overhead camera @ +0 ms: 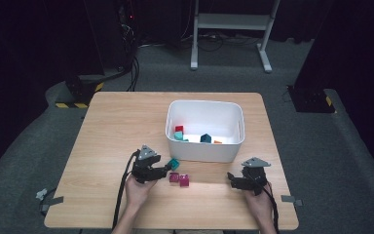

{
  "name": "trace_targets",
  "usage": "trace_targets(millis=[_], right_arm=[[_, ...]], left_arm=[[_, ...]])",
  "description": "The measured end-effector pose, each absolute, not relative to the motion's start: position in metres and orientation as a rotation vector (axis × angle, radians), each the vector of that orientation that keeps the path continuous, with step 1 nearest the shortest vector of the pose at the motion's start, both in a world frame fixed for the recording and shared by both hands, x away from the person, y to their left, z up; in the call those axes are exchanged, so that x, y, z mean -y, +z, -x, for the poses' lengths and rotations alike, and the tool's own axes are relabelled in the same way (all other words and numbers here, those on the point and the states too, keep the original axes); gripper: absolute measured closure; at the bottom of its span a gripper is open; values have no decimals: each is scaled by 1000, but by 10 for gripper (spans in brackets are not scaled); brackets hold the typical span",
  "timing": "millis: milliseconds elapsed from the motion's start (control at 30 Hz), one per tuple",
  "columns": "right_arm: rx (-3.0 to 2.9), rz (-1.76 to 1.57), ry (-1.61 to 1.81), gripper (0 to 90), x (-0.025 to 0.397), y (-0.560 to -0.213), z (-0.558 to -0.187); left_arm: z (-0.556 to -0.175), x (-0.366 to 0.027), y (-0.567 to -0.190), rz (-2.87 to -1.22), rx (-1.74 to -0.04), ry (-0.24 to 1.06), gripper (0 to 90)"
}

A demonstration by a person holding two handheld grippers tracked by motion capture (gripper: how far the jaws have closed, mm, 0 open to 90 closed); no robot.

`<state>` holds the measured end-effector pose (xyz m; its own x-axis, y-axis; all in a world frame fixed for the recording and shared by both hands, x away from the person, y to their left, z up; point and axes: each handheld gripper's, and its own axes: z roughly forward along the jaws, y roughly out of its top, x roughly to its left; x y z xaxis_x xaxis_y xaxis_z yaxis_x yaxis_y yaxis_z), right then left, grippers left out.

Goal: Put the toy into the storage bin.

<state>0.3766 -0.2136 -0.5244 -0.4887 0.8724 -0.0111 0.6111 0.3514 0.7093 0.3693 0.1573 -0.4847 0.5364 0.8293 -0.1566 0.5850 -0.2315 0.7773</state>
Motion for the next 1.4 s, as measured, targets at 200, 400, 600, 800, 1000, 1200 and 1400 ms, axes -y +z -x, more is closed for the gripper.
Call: trace_targets(millis=[200,400,600,800,1000,1200,1400], right_arm=[[-2231,-1301,920,171,214,-524,-377],[-2231,-1301,920,171,214,-524,-377],[-2231,-1301,920,171,214,-524,-377],[-2232,-1301,920,171,214,-524,-377],[-2231,-1301,920,170,214,-524,-377],[-2231,-1301,920,171,214,-524,-377],[-2231,-1300,920,171,214,-524,-377]], left_arm=[[-376,-151,-494,-1954,-1149,364,400],[-382,-146,-499,-1996,-1132,390,400],[-387,-142,-506,-2016,-1125,381,415],[-388,-139,-509,-2032,-1108,377,439],[-391,-135,-511,-2056,-1090,376,464],[-392,-132,-514,-2069,-1080,377,507],[-392,-131,-516,-2087,-1078,376,570]])
